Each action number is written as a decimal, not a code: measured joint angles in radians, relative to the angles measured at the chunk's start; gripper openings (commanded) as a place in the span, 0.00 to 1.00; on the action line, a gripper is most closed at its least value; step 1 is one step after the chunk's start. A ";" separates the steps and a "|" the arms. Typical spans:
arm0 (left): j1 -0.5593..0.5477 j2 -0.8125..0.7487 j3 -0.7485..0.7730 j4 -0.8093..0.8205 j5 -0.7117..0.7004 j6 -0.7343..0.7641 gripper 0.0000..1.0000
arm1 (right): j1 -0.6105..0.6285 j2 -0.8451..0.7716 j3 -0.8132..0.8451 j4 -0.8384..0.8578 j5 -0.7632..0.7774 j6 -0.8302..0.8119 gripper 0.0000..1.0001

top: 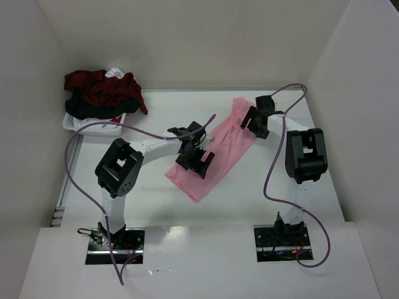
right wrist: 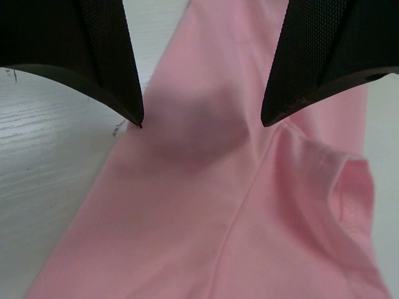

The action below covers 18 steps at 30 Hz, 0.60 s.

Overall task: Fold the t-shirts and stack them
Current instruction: Rotate the tshirt 90 degrees

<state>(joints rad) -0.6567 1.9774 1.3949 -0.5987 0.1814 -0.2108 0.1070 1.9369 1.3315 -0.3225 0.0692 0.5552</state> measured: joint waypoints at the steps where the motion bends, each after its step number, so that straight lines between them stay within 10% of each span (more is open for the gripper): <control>1: -0.015 -0.008 -0.010 0.000 0.006 -0.014 1.00 | 0.000 0.012 0.000 -0.002 -0.001 -0.003 0.81; 18: -0.170 -0.050 -0.095 0.059 0.198 -0.238 0.98 | 0.085 0.220 0.264 -0.057 0.003 -0.057 0.77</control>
<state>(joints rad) -0.8265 1.9270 1.3003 -0.5396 0.3790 -0.4492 0.1917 2.1574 1.5955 -0.3798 0.0727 0.4980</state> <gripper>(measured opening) 0.985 0.775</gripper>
